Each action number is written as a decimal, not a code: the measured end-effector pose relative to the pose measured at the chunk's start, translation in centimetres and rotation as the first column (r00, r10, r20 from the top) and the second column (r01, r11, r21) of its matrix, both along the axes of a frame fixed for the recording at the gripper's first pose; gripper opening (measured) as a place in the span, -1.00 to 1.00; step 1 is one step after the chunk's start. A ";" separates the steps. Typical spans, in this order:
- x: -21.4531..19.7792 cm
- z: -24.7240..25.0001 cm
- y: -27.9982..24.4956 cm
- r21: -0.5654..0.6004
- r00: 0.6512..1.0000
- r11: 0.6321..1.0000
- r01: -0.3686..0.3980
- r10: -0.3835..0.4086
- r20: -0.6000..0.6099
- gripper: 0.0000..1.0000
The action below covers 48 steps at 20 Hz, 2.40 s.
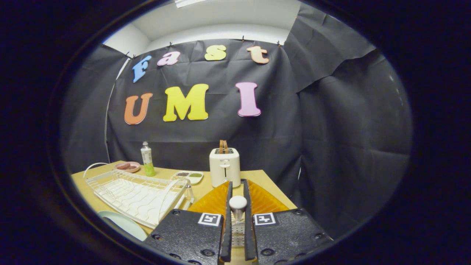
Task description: Take the plate from the dish rack, then take the spoon from the basket and place it into the plate.
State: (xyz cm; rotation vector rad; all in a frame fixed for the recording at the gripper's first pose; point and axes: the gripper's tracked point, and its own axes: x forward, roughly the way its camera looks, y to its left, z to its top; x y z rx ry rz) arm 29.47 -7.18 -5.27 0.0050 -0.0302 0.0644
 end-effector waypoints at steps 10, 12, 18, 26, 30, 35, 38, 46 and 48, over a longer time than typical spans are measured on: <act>-9.1 6.6 5.3 0.029 0.993 0.996 -0.081 0.078 0.085 -0.62; -11.6 6.8 7.7 0.027 0.991 0.993 -0.114 0.112 0.076 -0.62; -17.1 5.1 15.9 0.001 0.969 0.970 -0.243 0.243 0.042 -0.62; -17.4 -2.5 25.5 -0.006 0.934 0.939 -0.345 0.343 -0.099 -0.61; -15.9 -6.0 27.2 -0.010 0.927 0.940 -0.341 0.334 -0.172 -0.62; -14.4 -8.4 27.2 0.002 0.911 0.940 -0.340 0.330 -0.246 -0.62; -14.0 -8.4 26.7 0.029 0.911 0.943 -0.331 0.327 -0.253 -0.62; -12.8 -7.3 23.6 0.050 0.926 0.970 -0.236 0.240 -0.292 -0.31; -13.0 -6.0 22.3 0.036 0.944 0.979 -0.201 0.203 -0.259 -0.10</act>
